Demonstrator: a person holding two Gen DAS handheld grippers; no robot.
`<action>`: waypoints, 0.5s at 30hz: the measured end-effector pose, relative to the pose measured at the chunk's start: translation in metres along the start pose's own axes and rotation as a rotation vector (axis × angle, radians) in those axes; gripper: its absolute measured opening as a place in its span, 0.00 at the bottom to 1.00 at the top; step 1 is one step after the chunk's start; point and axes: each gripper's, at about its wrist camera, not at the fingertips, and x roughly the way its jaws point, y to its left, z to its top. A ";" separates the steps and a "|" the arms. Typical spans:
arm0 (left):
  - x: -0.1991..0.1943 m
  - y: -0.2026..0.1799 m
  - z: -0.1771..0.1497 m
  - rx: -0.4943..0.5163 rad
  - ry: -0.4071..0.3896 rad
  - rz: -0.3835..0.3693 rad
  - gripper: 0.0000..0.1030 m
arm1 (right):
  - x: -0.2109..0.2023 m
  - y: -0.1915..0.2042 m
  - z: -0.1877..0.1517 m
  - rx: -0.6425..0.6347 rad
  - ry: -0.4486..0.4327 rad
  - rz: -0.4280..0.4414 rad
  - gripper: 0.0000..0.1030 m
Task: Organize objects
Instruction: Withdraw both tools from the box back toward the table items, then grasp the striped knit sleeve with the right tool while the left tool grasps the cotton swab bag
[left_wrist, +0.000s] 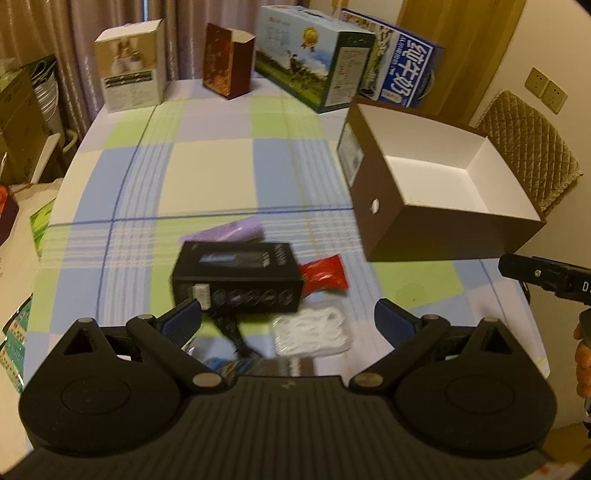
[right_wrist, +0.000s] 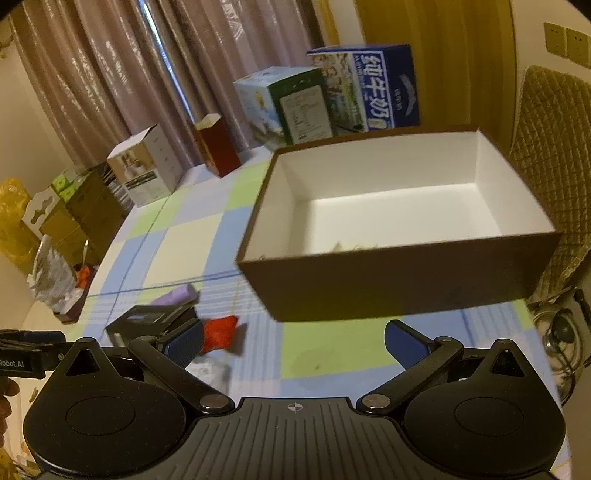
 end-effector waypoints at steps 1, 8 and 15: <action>-0.001 0.005 -0.003 -0.005 0.002 0.003 0.96 | 0.002 0.005 -0.003 -0.002 0.007 0.005 0.98; -0.011 0.050 -0.027 -0.057 0.029 0.058 0.96 | 0.022 0.041 -0.031 -0.036 0.082 0.061 0.98; -0.016 0.085 -0.045 -0.102 0.058 0.108 0.96 | 0.047 0.085 -0.051 -0.123 0.157 0.151 0.98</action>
